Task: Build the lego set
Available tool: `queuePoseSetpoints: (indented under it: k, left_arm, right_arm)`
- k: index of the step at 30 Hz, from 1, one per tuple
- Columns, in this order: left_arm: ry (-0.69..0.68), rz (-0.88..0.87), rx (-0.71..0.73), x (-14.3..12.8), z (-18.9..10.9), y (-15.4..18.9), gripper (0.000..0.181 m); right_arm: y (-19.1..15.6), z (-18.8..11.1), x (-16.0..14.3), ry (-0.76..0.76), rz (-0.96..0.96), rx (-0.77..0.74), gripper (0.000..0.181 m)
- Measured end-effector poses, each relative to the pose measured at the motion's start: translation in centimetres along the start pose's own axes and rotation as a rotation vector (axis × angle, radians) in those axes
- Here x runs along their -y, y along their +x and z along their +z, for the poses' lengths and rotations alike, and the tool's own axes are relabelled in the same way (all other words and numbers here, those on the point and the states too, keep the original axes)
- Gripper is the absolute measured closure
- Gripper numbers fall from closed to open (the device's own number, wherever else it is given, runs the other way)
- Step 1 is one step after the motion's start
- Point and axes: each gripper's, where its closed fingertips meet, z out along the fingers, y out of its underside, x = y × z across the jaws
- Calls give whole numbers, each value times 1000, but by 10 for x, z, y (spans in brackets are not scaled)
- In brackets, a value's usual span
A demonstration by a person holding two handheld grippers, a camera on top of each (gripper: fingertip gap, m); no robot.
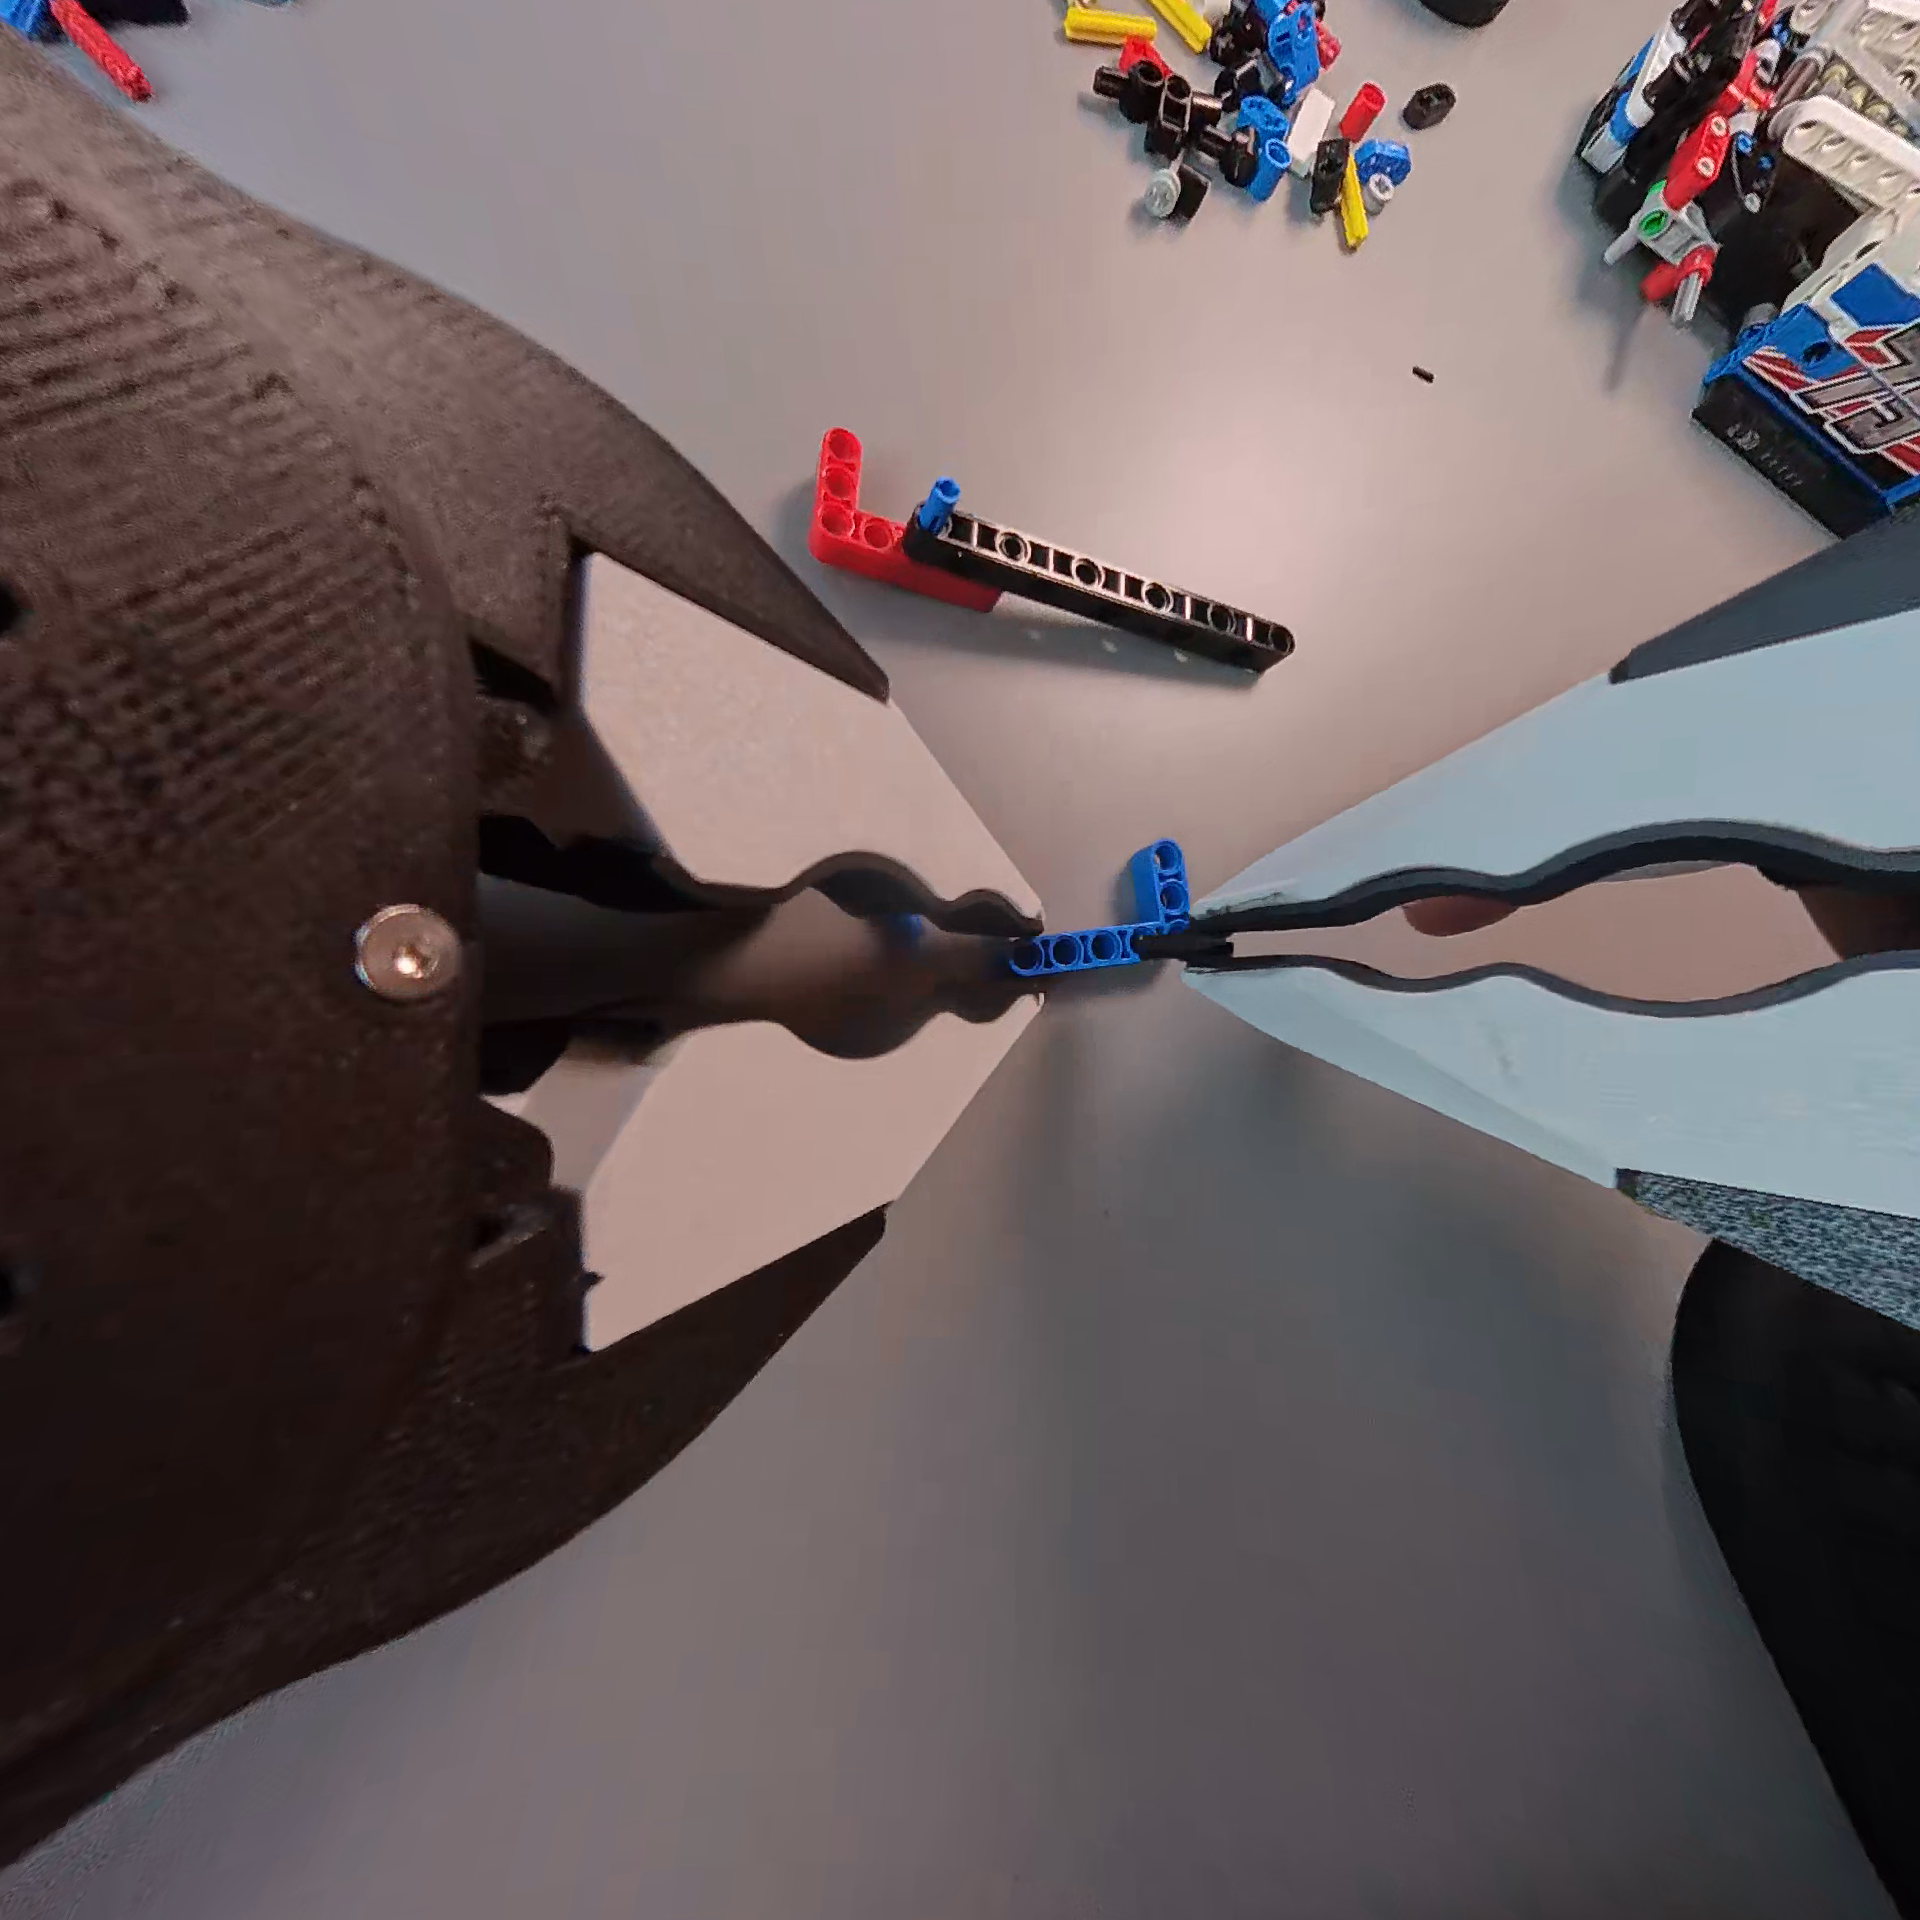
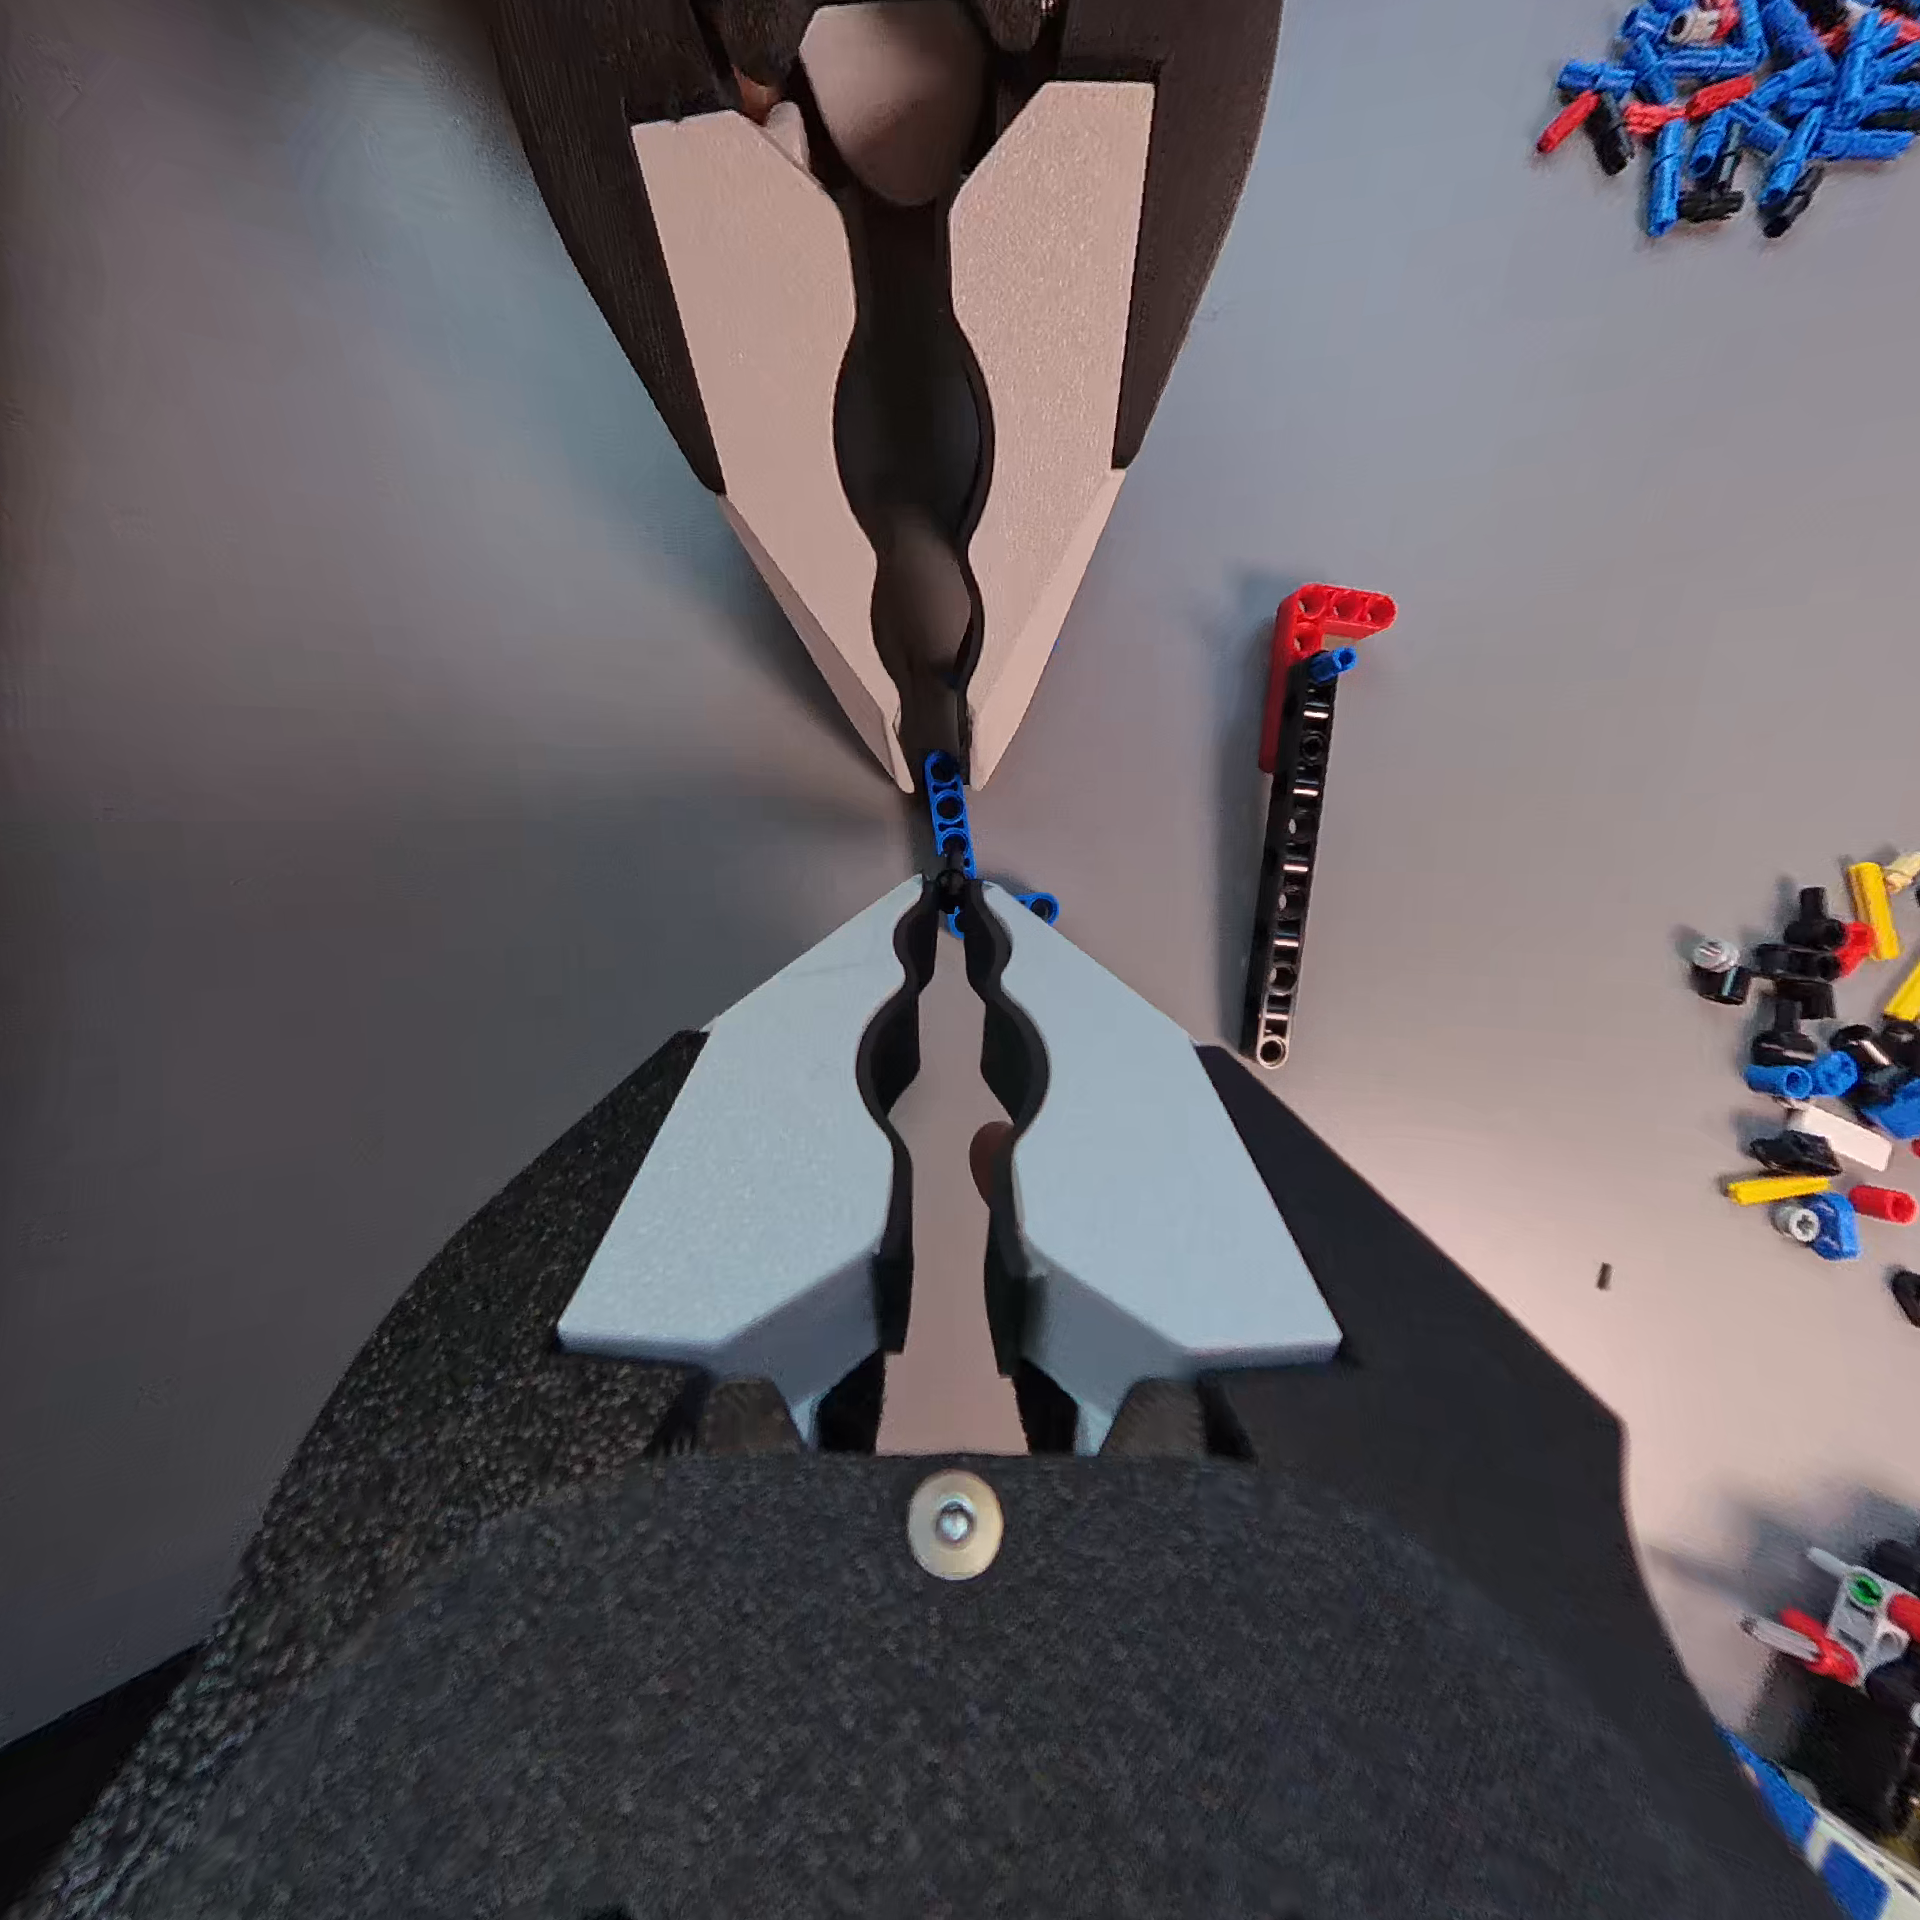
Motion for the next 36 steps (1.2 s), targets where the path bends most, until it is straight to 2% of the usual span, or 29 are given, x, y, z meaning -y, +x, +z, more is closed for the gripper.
queuePoseSetpoints:
  k: [1,14,22,26,30,36]
  left_arm:
    - [0,8,4,0,0,0,175]
    - [31,53,14,4,4,-2,175]
    - [37,28,10,2,0,-3,162]
    - [37,16,-9,2,0,-1,163]
    - [28,21,-25,3,2,2,176]
    - [27,22,-23,9,9,8,176]
  right_arm:
    - [0,1,1,-10,-5,-1,179]
    - [0,6,3,-76,24,50,179]
    - [4,4,6,-91,33,42,179]
    - [5,4,8,-119,35,51,179]
    - [5,2,4,-143,54,64,179]
    - [-1,-3,-3,-178,91,76,179]
